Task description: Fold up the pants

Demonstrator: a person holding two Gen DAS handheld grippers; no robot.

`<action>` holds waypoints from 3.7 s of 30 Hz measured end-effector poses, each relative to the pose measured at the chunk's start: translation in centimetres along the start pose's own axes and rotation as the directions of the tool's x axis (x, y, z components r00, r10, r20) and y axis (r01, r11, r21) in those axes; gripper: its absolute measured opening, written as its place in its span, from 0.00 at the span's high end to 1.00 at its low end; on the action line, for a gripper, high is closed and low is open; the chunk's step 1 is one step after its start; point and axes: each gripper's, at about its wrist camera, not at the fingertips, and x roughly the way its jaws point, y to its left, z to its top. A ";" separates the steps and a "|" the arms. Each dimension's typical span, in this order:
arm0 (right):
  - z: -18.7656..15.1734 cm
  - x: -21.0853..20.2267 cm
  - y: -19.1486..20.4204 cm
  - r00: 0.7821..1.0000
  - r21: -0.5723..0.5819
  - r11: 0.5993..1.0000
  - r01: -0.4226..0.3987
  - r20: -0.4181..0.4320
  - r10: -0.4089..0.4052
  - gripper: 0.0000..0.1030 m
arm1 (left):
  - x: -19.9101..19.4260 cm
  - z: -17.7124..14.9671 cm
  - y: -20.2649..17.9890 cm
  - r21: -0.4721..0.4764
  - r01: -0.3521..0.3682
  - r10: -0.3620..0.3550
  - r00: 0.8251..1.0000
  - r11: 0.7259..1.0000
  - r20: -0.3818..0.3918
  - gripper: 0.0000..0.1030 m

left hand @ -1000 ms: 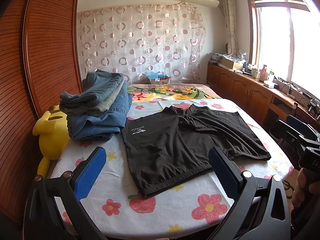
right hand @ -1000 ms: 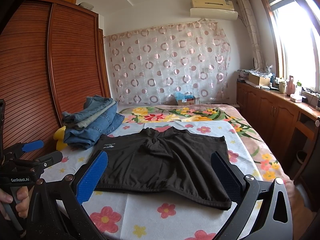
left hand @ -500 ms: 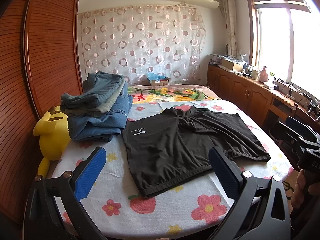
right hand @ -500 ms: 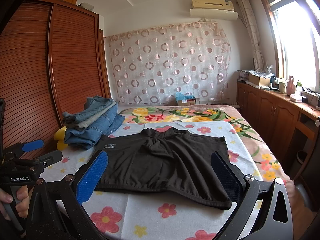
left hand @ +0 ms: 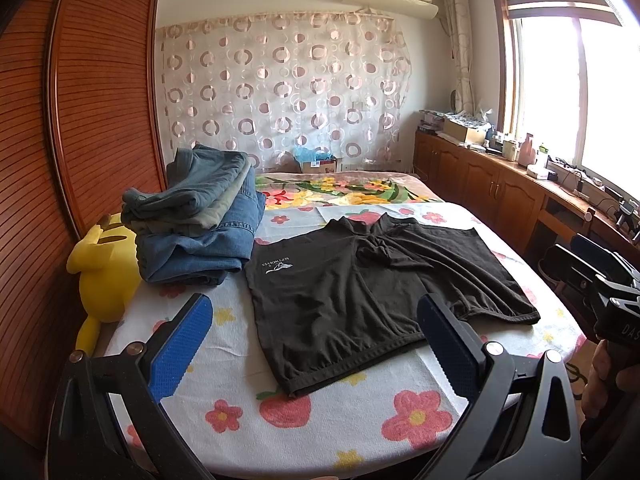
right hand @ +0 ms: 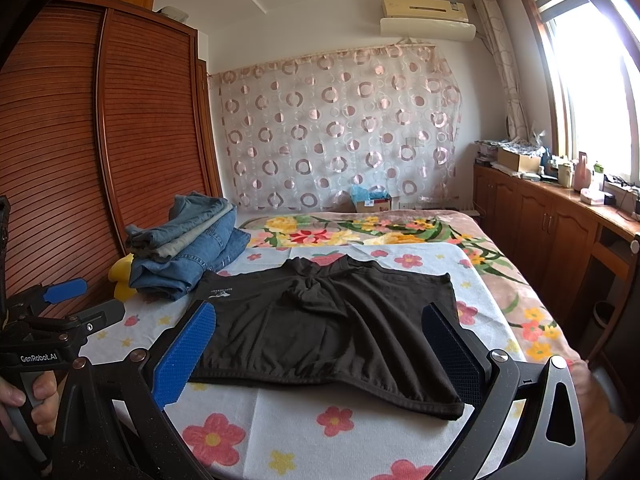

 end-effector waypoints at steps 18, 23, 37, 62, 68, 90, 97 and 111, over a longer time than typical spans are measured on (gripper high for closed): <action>0.1 0.0 0.2 1.000 0.001 1.000 -0.001 0.005 0.001 0.00 | 0.0 -0.1 0.1 -0.002 0.000 0.000 1.000 1.000 0.004 0.00; 0.1 -0.1 0.2 1.000 0.002 1.000 -0.002 0.004 0.002 0.00 | 0.0 -0.1 0.0 -0.003 0.000 0.000 1.000 1.000 0.000 0.00; 0.5 0.2 -0.3 1.000 -0.016 1.000 0.007 0.001 -0.007 0.00 | 2.2 1.9 -0.9 0.038 0.041 -0.040 0.999 0.998 -0.033 0.00; 1.7 4.0 -3.7 0.993 -0.025 0.999 0.045 -0.112 -0.048 0.19 | 9.1 2.0 -3.4 0.117 0.197 -0.180 0.974 0.973 -0.138 0.00; 2.9 6.1 -5.0 0.980 -0.040 0.998 0.056 -0.186 -0.062 0.33 | 11.1 1.2 -4.1 0.134 0.197 -0.172 0.968 0.971 -0.182 0.00; 9.9 19.1 -9.6 0.877 0.034 0.996 0.078 -0.478 -0.052 0.63 | 15.0 -0.3 -3.6 0.065 0.240 -0.210 0.929 0.969 -0.304 0.00; 11.2 20.3 -8.7 0.863 -0.012 0.995 0.104 -0.496 -0.096 0.77 | 15.4 -1.1 -3.4 0.048 0.252 -0.222 0.915 0.967 -0.337 0.00; 12.6 18.5 -12.2 0.873 -0.026 0.968 0.251 -0.425 -0.237 0.97 | 14.7 -1.7 -2.7 0.046 0.252 -0.223 0.915 0.967 -0.337 0.00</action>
